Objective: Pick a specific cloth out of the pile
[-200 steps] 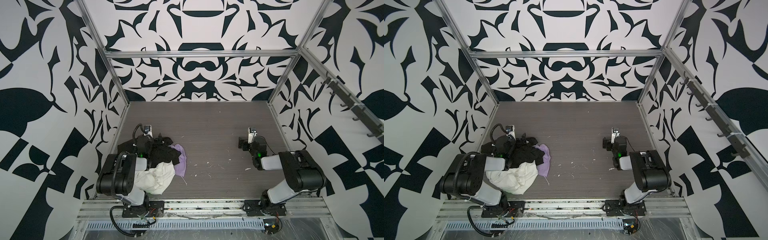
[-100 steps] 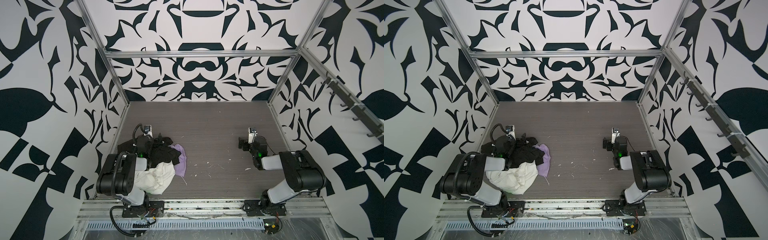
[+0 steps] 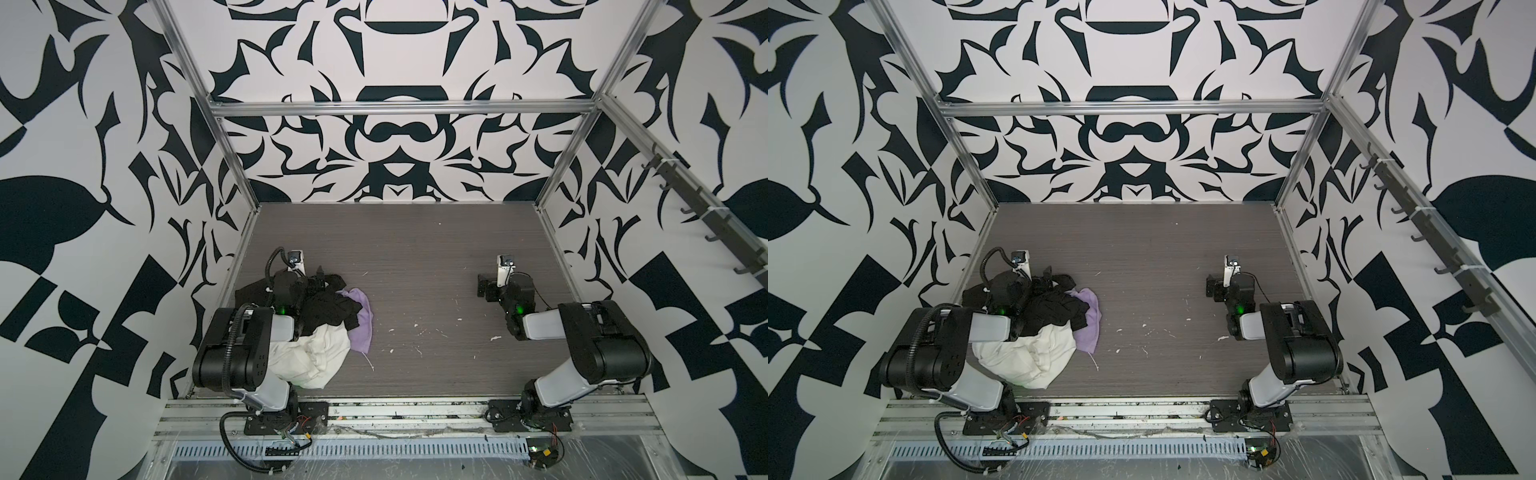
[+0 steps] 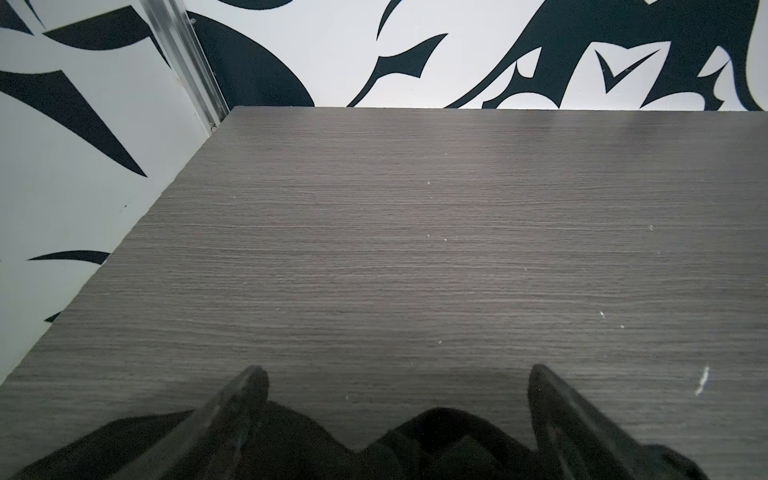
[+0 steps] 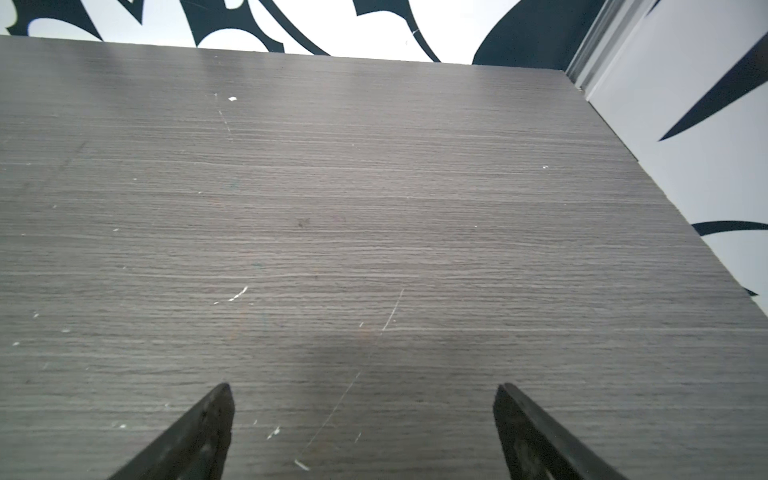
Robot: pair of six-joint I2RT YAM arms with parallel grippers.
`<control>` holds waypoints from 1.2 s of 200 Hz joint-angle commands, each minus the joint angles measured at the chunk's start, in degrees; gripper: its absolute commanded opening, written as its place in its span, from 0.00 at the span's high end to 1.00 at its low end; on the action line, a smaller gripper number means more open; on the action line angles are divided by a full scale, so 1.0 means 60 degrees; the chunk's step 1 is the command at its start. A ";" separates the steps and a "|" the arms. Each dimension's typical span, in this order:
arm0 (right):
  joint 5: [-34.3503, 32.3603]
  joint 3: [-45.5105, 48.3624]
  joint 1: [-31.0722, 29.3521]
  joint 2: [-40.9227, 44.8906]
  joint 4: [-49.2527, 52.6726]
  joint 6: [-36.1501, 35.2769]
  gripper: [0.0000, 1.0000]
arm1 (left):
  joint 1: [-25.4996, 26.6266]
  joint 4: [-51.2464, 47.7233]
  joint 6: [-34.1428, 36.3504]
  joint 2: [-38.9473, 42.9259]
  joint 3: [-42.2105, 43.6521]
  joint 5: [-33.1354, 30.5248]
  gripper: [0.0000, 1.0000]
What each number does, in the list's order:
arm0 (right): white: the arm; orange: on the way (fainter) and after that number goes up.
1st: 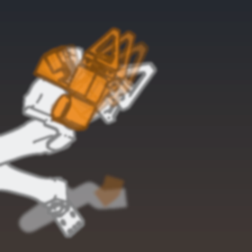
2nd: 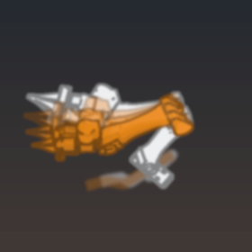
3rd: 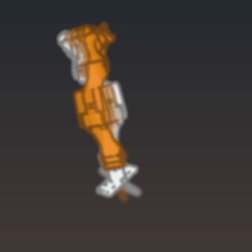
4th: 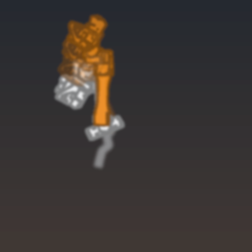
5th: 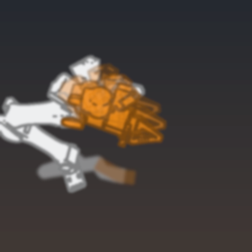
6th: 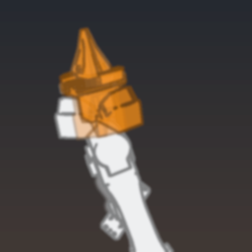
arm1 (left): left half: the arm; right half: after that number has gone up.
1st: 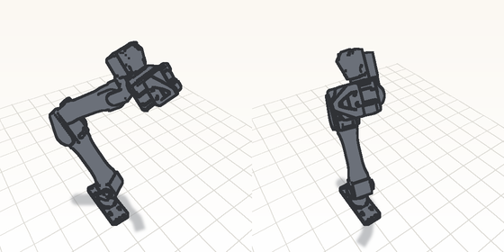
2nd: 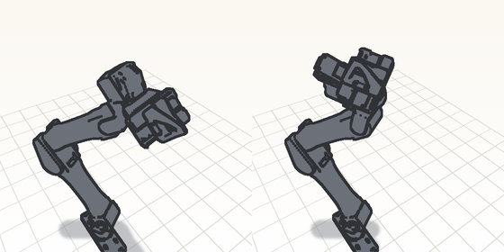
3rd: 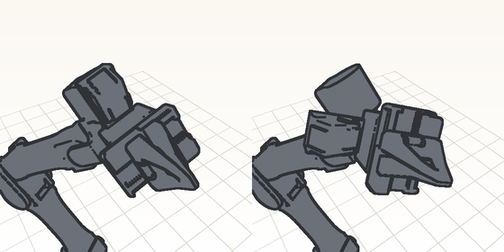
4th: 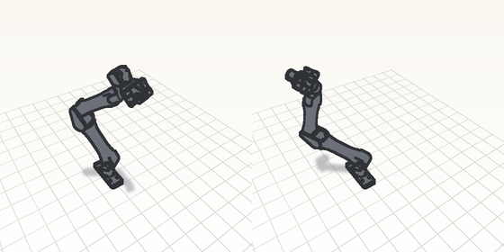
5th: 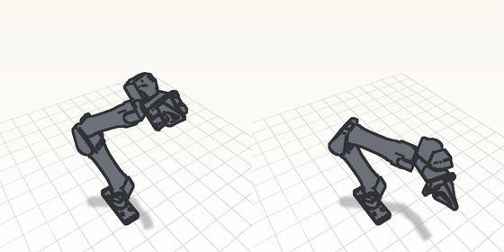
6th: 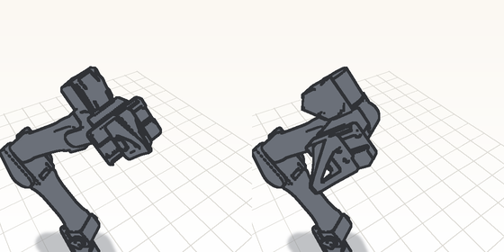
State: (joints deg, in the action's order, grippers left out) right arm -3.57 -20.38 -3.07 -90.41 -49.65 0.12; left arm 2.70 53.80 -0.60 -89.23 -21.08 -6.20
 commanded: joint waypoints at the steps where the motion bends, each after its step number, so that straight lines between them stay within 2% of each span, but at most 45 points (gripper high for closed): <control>1: -0.0305 0.0067 0.0043 0.0285 -0.0441 0.0174 0.01 | 0.0004 -0.0119 -0.0020 -0.0033 0.0027 0.0064 0.00; 41: -0.0455 0.0042 0.0034 0.0303 -0.0418 0.0268 0.01 | 0.0004 -0.0075 -0.0051 -0.0003 0.0051 0.0051 0.00; 58: -0.1143 0.0050 -0.0077 0.0510 -0.0314 0.0482 0.00 | 0.0113 -0.0117 -0.0064 0.0284 0.0123 -0.0397 0.00; 61: -0.1532 0.0020 -0.0091 0.0596 -0.0238 0.0511 0.00 | 0.0130 -0.0194 -0.0080 0.0374 0.0109 -0.0479 0.00; 97: -0.2141 -0.0951 -0.0331 0.1786 0.2413 0.0407 0.00 | 0.0355 -0.1451 -0.0131 0.1839 0.0057 -0.1205 0.00; 109: -0.2228 -0.1244 -0.0562 0.2020 0.2897 0.0223 0.01 | 0.0431 -0.2197 -0.0326 0.2418 -0.0074 -0.1758 0.00; 121: -0.2477 -0.1577 -0.0817 0.2290 0.3542 0.0423 0.01 | 0.0435 -0.3293 -0.1043 0.3205 -0.0423 -0.2213 0.00; 147: -0.2274 -0.2732 -0.1122 0.2602 0.5632 0.2328 0.00 | 0.0458 -0.6050 -0.2418 0.4110 -0.1583 -0.2293 0.00; 164: -0.1735 -0.3354 -0.1474 0.2564 0.6702 0.3230 0.00 | 0.0457 -0.7829 -0.3614 0.4354 -0.2436 -0.2271 0.00; 194: -0.1339 -0.3970 -0.2534 0.2530 0.7907 0.4055 0.02 | 0.0457 -1.0554 -0.4794 0.4291 -0.3914 -0.1221 0.00; 209: -0.0422 -0.4055 -0.3058 0.2519 0.8063 0.4413 0.09 | 0.0458 -1.1280 -0.5168 0.4190 -0.4361 -0.0298 0.00; 240: 0.1020 -0.4590 -0.3975 0.2168 0.8775 0.4704 0.17 | 0.0458 -1.2467 -0.5407 0.4036 -0.5136 0.1024 0.00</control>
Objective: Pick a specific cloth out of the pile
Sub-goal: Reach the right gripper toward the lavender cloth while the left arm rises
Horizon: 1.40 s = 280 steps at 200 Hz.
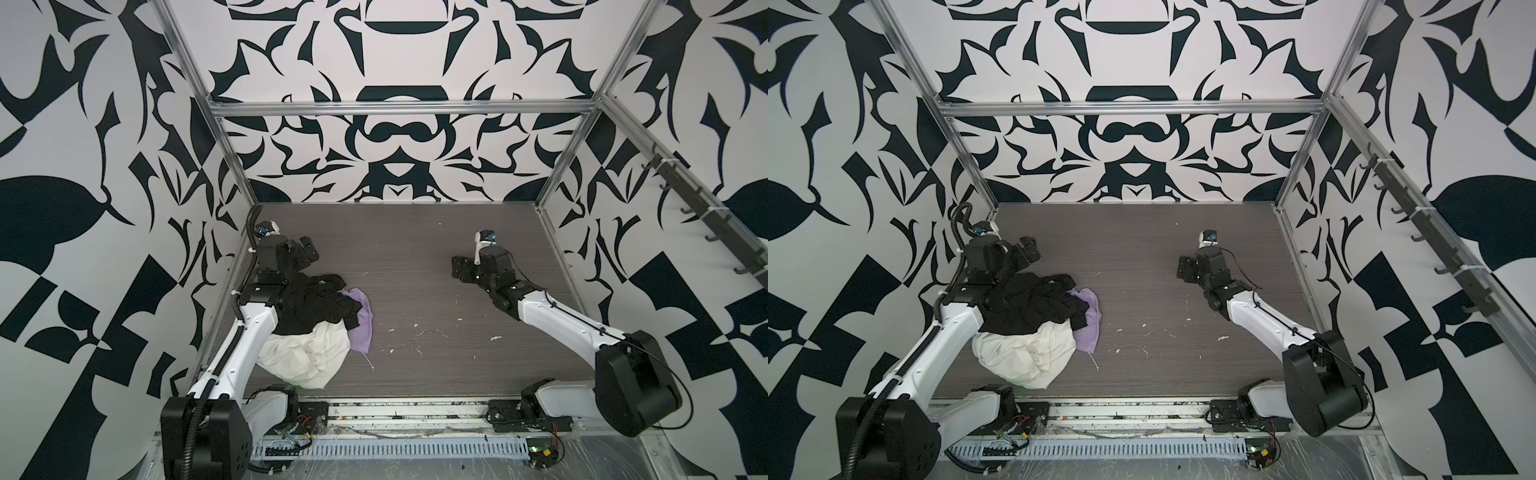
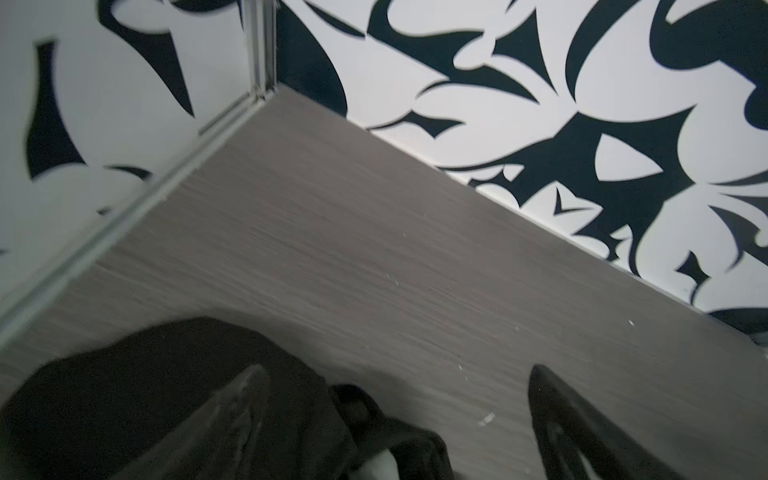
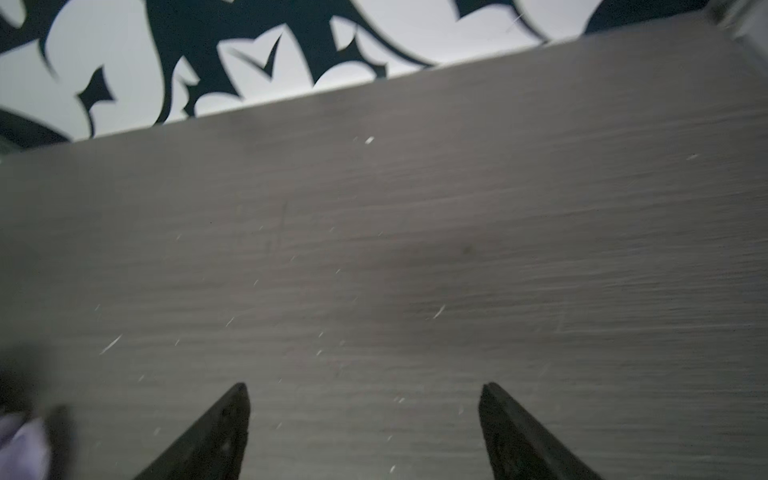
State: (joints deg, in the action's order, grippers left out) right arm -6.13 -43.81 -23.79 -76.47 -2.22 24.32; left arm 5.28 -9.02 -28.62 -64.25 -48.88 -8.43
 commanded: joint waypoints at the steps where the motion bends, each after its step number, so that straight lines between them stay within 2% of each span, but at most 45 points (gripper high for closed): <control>1: 0.1527 -0.0691 -0.0542 -0.0173 0.0876 0.0682 0.17 | 0.0021 -0.2035 -0.0745 -0.0130 -0.0514 0.1429 0.00; 48: 0.3861 -0.1035 -0.1682 -0.1296 0.0706 0.0555 0.23 | 0.0020 -0.3000 -0.1106 -0.0110 -0.0471 0.2659 0.00; 86: 0.4784 -0.1052 -0.2114 -0.2024 0.0417 0.1414 0.32 | 0.0027 -0.3432 -0.1382 0.0020 -0.0380 0.3412 0.00; 130: 0.4958 -0.1286 -0.2713 -0.2688 0.0187 0.1620 0.40 | 0.0028 -0.3539 -0.1426 0.0286 -0.0056 0.3525 0.00; 175: 0.4703 -0.1647 -0.2953 -0.3388 0.0175 0.1084 0.39 | 0.0027 -0.3344 -0.1822 0.0371 0.0356 0.3803 0.01; 280: 0.5387 -0.3241 -0.3833 -0.5260 0.0370 0.0097 0.42 | 0.0020 -0.3317 -0.1778 0.0376 0.0558 0.3750 0.00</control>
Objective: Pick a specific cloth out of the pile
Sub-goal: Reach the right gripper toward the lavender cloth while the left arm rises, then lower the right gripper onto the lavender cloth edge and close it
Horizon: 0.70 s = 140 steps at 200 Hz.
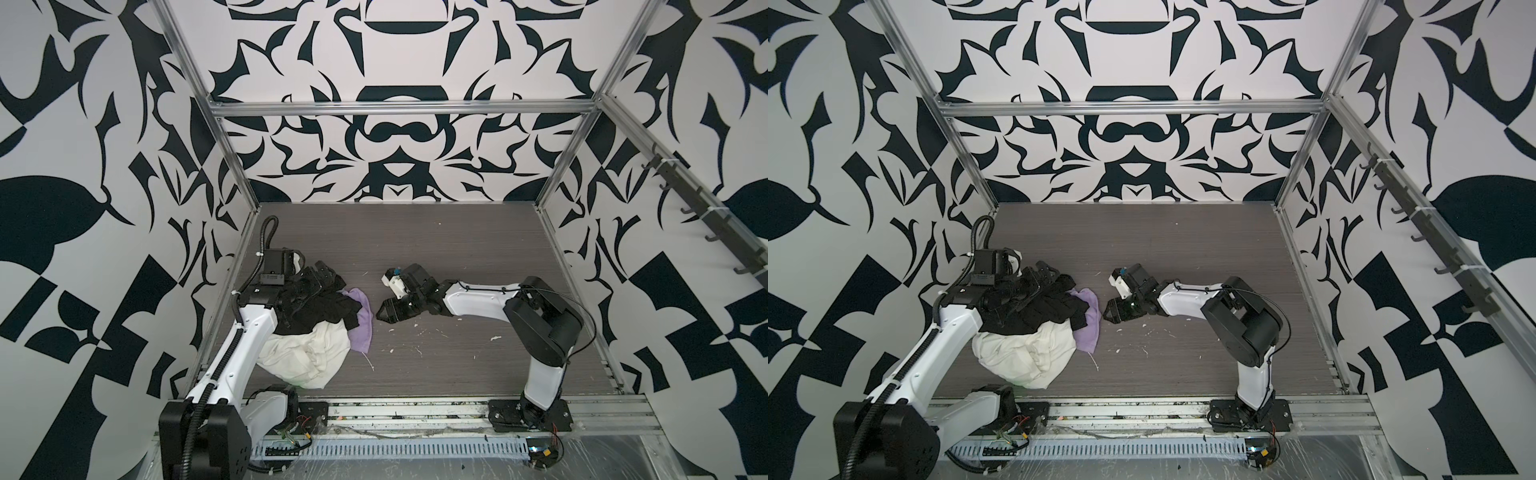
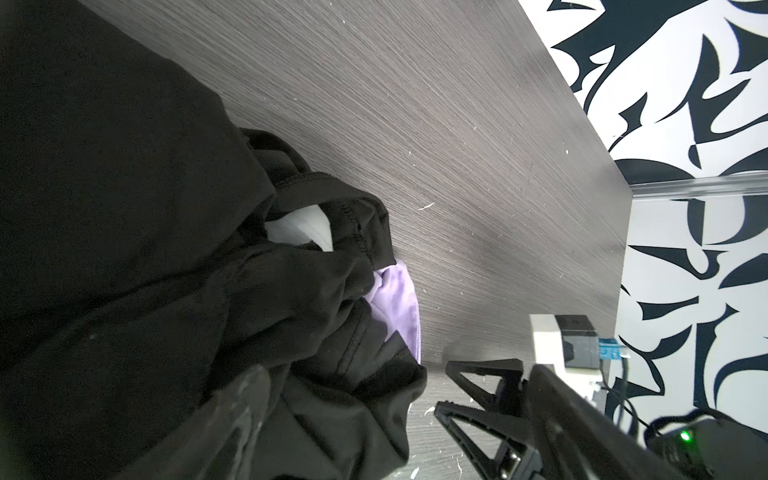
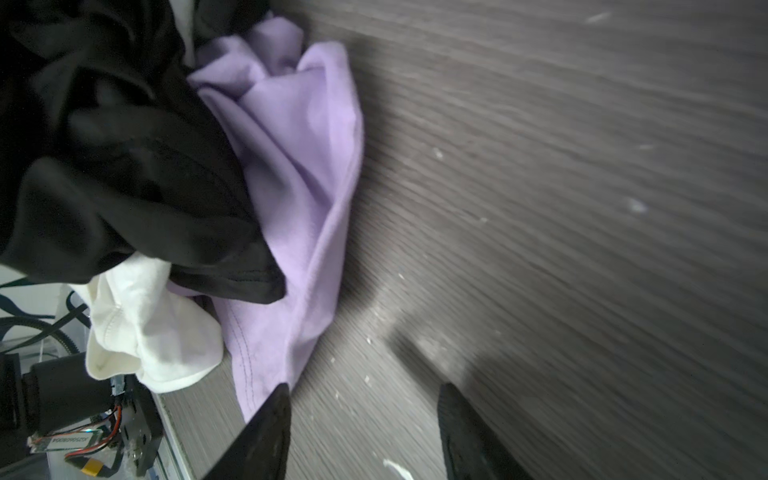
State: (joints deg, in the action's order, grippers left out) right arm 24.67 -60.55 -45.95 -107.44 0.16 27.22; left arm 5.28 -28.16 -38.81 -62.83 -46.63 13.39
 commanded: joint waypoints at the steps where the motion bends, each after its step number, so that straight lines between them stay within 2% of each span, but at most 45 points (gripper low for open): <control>1: 0.0254 -0.0460 -0.0144 -0.0112 -0.0027 -0.0382 0.42 | 0.0017 -0.0126 -0.0080 0.0149 0.0191 0.0114 0.00; 140: 0.0304 -0.1110 -0.0293 -0.1449 -0.1128 -0.0297 0.53 | 0.0027 -0.0083 0.0037 0.0166 0.0531 -0.0093 0.00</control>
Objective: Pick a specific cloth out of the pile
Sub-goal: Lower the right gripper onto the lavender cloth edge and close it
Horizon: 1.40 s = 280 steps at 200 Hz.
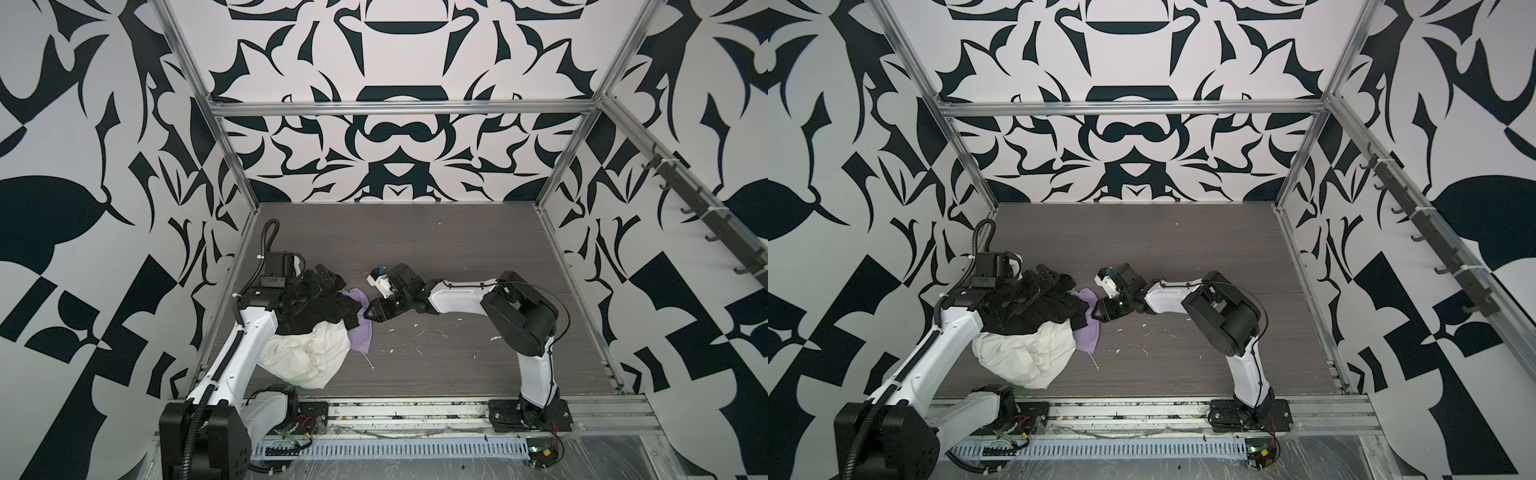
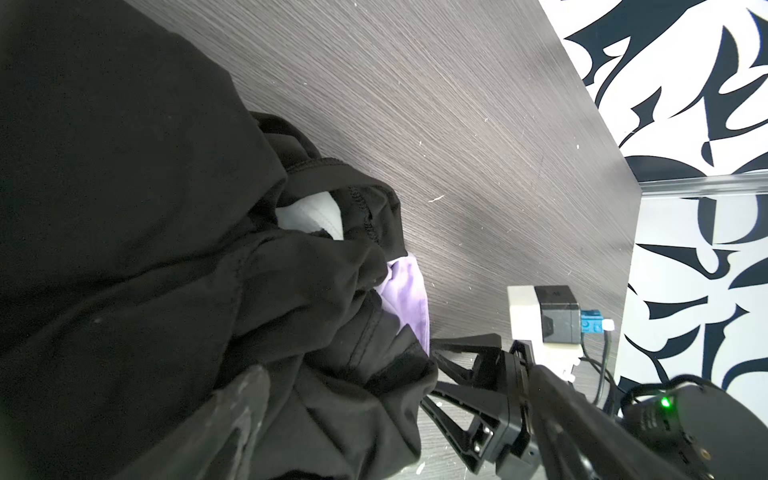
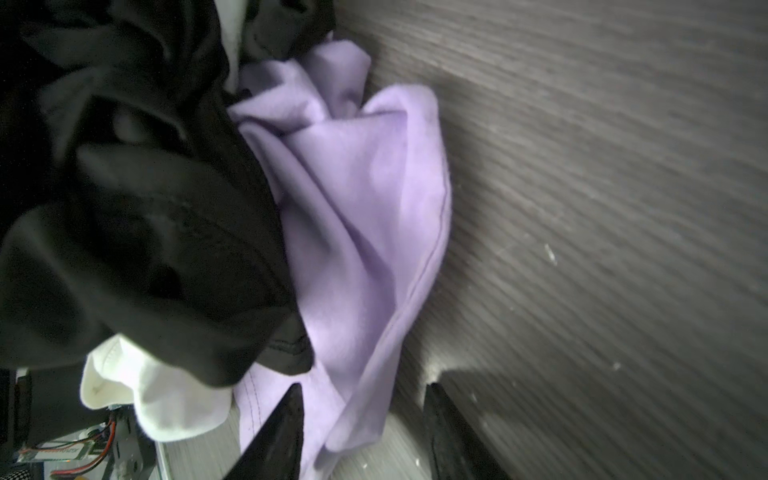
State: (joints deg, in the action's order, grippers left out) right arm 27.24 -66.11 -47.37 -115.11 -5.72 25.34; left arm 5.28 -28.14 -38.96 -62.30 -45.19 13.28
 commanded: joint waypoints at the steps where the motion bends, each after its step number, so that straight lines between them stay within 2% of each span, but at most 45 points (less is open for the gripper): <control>1: -0.0121 -0.0186 -0.0057 -0.0183 -0.0154 0.0020 0.54 | 0.0028 -0.0086 0.0063 0.0068 0.0300 -0.0075 0.00; 17: -0.0066 -0.0300 -0.0052 -0.0321 -0.0265 0.0053 0.61 | 0.0028 -0.0011 0.0077 0.0032 0.0380 -0.0083 0.00; 80: -0.0027 -0.0339 -0.0057 -0.0346 -0.0435 0.0041 0.76 | 0.0021 0.0204 0.0224 -0.0184 0.0698 -0.0155 0.00; 95: -0.0188 -0.0263 -0.0054 -0.0206 -0.0496 0.0007 0.79 | 0.0026 0.0258 0.0238 -0.0199 0.0760 -0.0153 0.00; 124: -0.0588 -0.0145 -0.0051 0.0137 -0.0675 -0.0165 0.92 | 0.0028 0.0404 0.0231 -0.0145 0.0939 -0.0206 0.00; 154: -0.0853 -0.0199 -0.0054 0.0550 -0.0567 -0.0413 1.00 | 0.0019 0.0402 0.0253 -0.0090 0.0914 -0.0258 0.00; 225: -0.1112 -0.0408 -0.0057 0.1461 -0.0276 -0.0496 1.00 | 0.0017 0.0285 0.0301 0.0172 0.0749 -0.0334 0.00; 280: -0.1171 -0.0610 -0.0037 0.2096 -0.0051 -0.0517 1.00 | 0.0027 -0.0210 0.0442 0.0402 -0.0100 -0.0191 0.00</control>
State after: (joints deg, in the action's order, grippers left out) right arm 21.41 -67.33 -47.53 -106.10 -6.00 23.14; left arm 5.28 -26.65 -37.34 -61.49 -42.22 12.01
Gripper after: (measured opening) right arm 0.048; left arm 0.999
